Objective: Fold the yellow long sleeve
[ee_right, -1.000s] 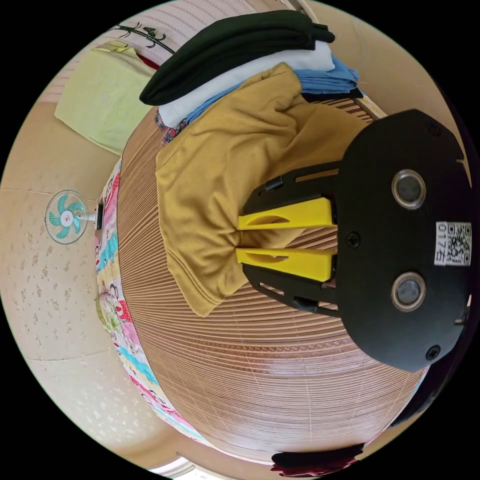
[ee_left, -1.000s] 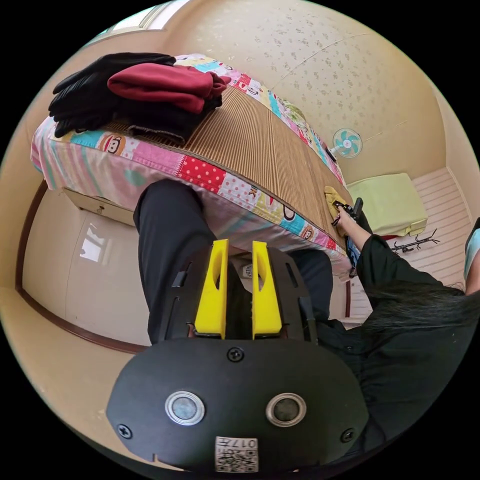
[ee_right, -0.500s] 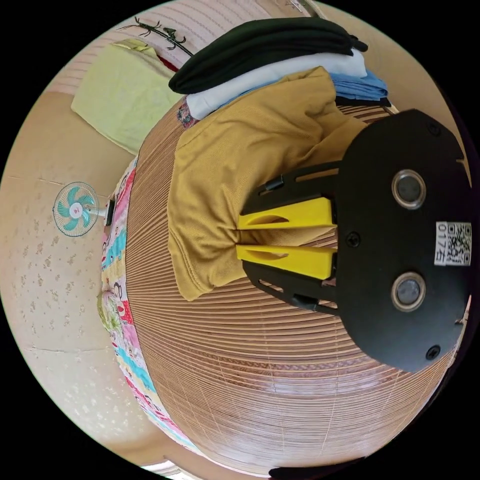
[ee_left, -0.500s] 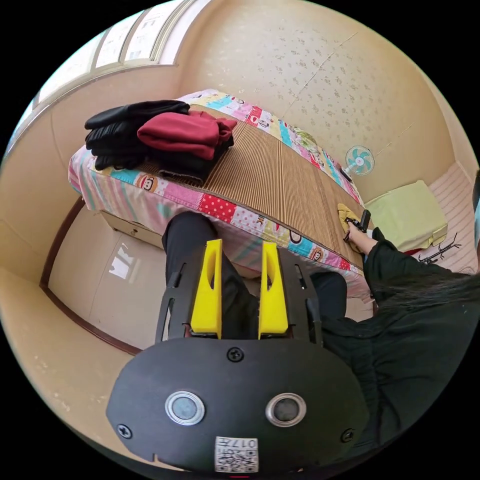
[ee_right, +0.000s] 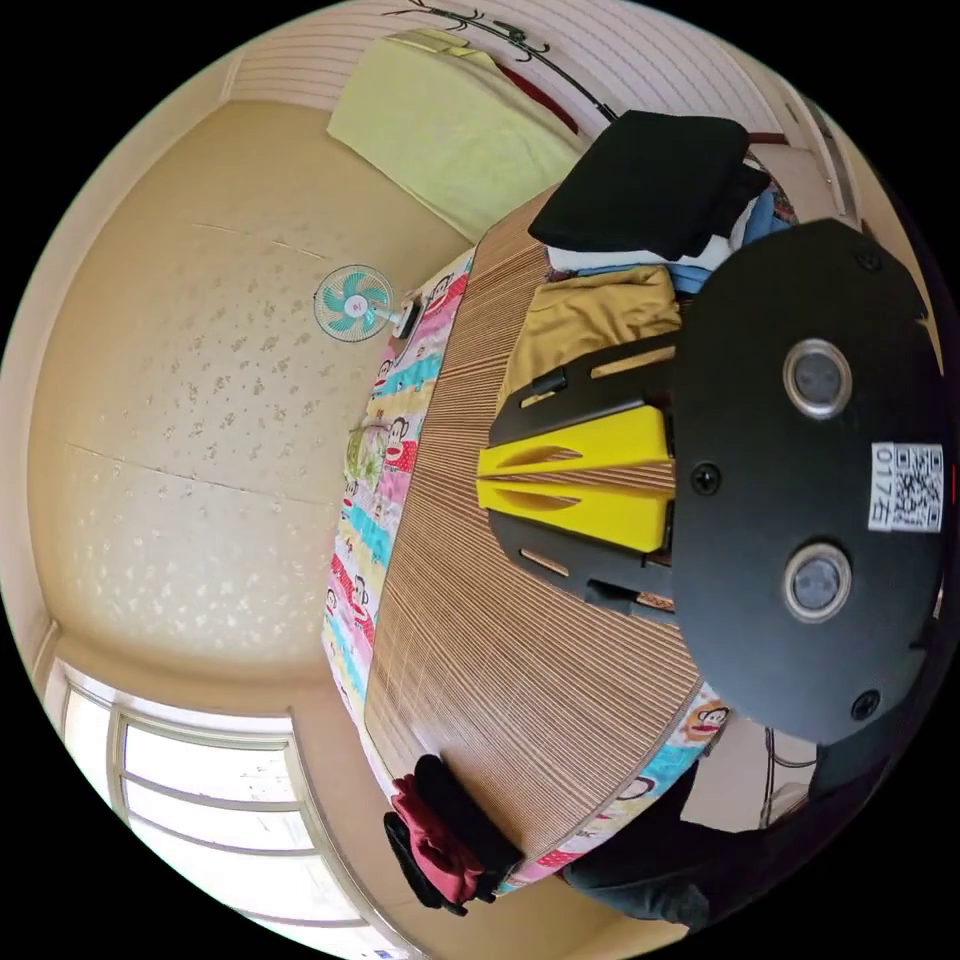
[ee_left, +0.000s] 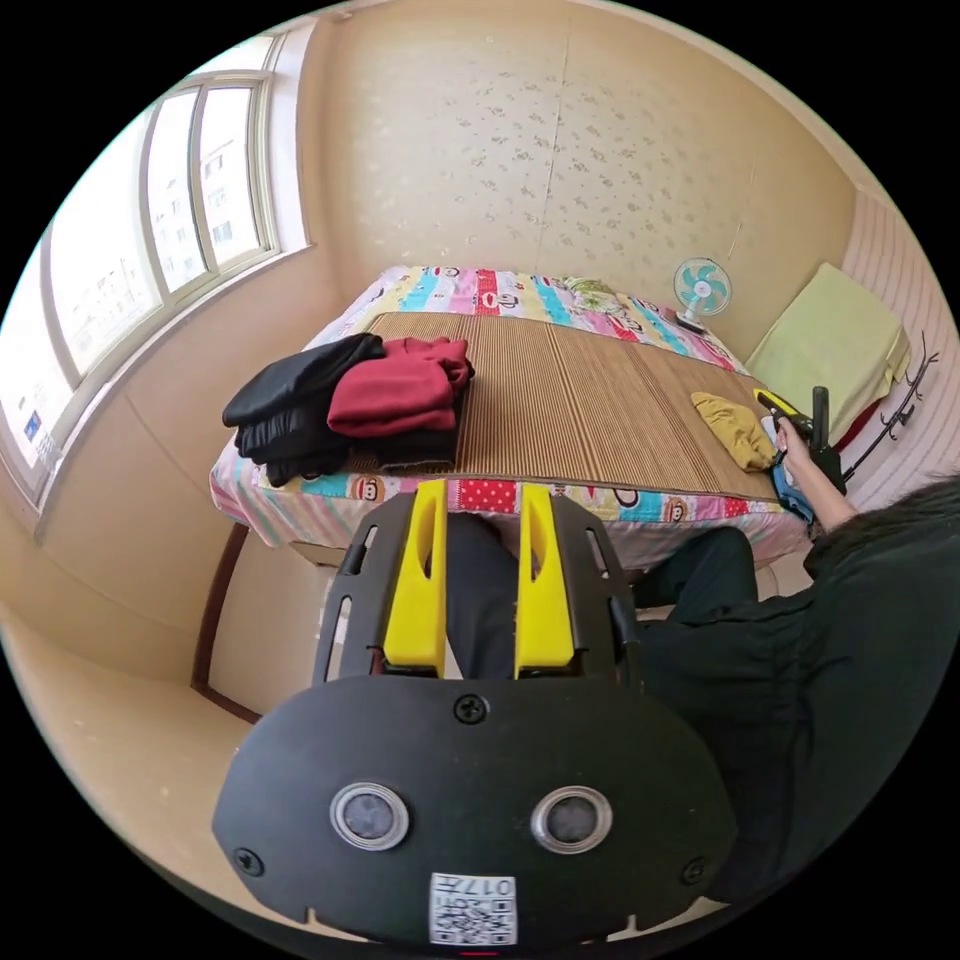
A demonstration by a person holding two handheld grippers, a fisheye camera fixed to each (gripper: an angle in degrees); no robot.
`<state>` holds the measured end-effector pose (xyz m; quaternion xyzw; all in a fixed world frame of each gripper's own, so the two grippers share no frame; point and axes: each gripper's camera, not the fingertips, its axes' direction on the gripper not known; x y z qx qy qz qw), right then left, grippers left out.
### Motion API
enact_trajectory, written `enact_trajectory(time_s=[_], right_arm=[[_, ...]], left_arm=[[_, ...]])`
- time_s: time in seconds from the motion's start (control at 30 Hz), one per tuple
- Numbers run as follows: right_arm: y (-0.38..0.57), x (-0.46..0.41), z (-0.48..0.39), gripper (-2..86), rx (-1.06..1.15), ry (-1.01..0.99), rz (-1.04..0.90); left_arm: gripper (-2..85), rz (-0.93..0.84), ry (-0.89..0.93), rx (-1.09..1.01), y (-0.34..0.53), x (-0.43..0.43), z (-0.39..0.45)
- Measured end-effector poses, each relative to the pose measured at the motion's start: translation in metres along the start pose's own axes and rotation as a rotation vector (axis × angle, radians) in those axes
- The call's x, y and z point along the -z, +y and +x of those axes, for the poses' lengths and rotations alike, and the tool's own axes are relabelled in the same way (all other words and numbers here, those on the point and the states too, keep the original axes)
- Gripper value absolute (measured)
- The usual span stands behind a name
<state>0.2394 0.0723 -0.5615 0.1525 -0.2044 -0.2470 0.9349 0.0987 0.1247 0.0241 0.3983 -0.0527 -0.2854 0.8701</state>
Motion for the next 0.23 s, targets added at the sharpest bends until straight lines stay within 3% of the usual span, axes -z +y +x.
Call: enact_trajectory(time_s=[0.23], right_arm=[[0.025,0.153,-0.045,0.6,0.119,0.108,0.149]], left_arm=[[7.5,0.096,-0.139,-0.086,-0.006,0.013,-0.017]])
